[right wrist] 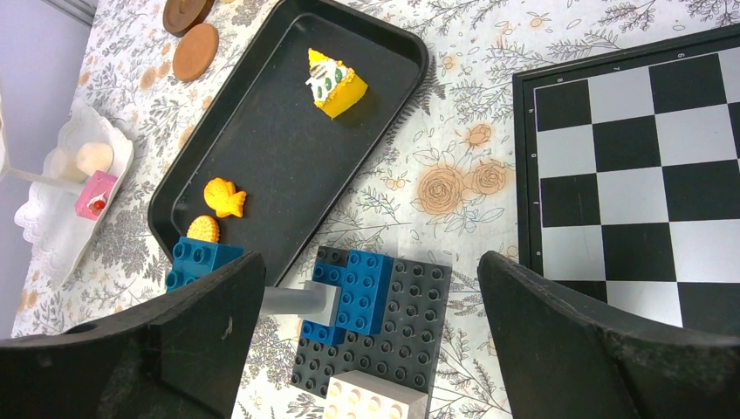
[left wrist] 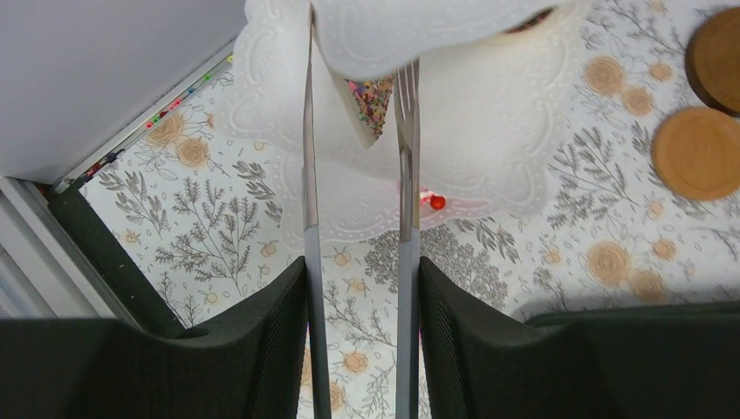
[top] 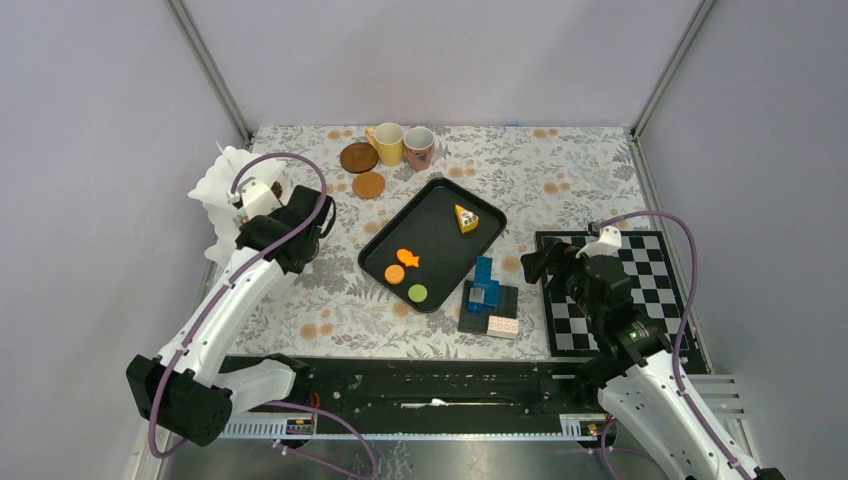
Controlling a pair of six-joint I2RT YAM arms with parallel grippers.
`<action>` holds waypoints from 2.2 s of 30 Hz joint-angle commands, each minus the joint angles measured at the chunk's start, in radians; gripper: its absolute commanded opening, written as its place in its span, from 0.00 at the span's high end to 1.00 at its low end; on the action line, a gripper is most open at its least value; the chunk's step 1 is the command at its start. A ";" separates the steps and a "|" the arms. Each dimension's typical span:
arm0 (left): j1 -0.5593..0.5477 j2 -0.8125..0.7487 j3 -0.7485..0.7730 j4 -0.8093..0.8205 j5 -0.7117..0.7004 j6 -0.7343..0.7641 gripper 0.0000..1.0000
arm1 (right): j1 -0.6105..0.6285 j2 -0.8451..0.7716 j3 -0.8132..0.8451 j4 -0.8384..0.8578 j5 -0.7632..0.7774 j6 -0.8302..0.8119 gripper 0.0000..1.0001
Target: Serve the afternoon tea
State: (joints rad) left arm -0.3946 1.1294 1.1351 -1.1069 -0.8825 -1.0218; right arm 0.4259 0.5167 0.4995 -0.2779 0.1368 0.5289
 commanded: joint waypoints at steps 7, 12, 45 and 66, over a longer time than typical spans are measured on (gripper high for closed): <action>0.092 0.001 -0.044 0.123 -0.090 -0.030 1.00 | 0.007 0.000 -0.004 0.042 -0.002 -0.001 0.02; 0.121 0.001 -0.066 0.179 -0.064 -0.004 0.89 | 0.007 -0.005 -0.004 0.041 -0.002 -0.001 0.02; 0.149 -0.066 -0.019 0.164 0.137 0.087 0.32 | 0.007 0.000 0.005 0.039 -0.012 0.002 0.02; 0.148 -0.110 -0.221 0.296 0.579 0.170 0.31 | 0.007 -0.002 -0.002 0.033 -0.016 0.015 0.02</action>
State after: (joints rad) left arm -0.2493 1.0107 0.9661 -0.8722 -0.4416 -0.8352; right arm 0.4259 0.5106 0.4995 -0.2787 0.1261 0.5385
